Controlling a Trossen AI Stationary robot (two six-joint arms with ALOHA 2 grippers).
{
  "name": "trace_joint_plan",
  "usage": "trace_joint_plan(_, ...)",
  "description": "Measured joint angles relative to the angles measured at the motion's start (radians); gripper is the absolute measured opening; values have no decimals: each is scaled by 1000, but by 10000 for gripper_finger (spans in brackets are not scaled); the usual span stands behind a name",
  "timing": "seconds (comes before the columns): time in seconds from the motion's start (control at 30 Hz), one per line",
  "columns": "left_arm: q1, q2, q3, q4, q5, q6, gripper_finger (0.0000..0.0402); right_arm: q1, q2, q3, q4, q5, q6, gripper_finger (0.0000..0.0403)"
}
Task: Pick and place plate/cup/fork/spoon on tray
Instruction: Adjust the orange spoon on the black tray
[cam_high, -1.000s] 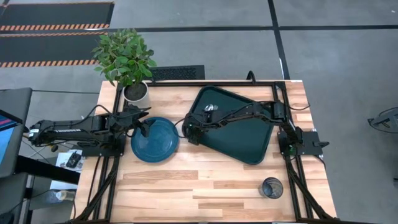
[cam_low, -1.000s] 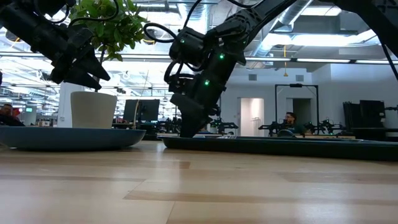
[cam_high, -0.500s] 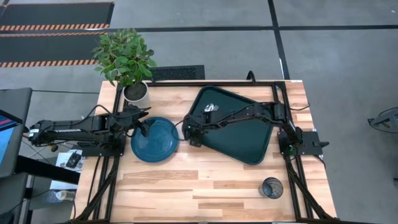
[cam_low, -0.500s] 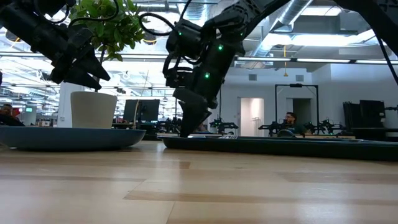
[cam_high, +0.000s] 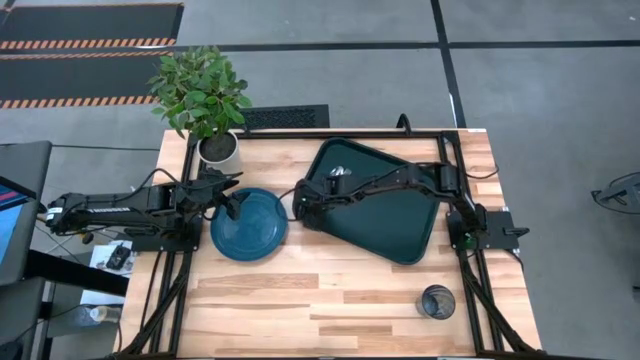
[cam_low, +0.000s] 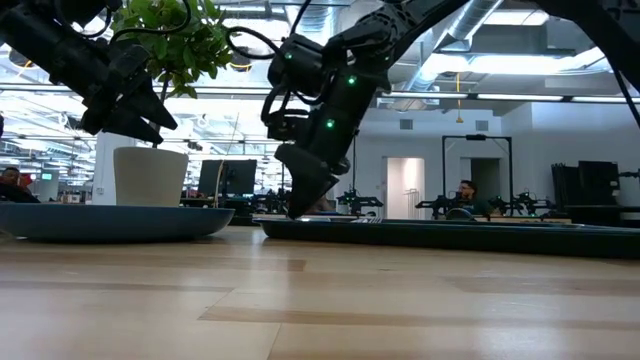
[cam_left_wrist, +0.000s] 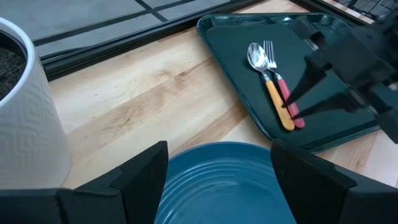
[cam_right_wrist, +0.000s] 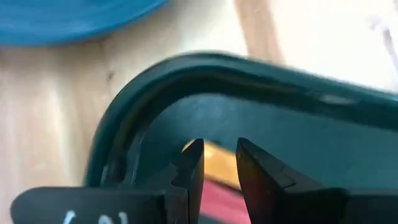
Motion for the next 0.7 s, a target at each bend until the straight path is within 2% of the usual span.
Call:
trace_joint_plan(0.33,0,0,0,0,-6,0,269,0,2,-1,-1,-18,10,118)
trace_joint_plan(0.7,0,0,0,0,-6,-2,269,11,-1,-65,25,-14,55,118)
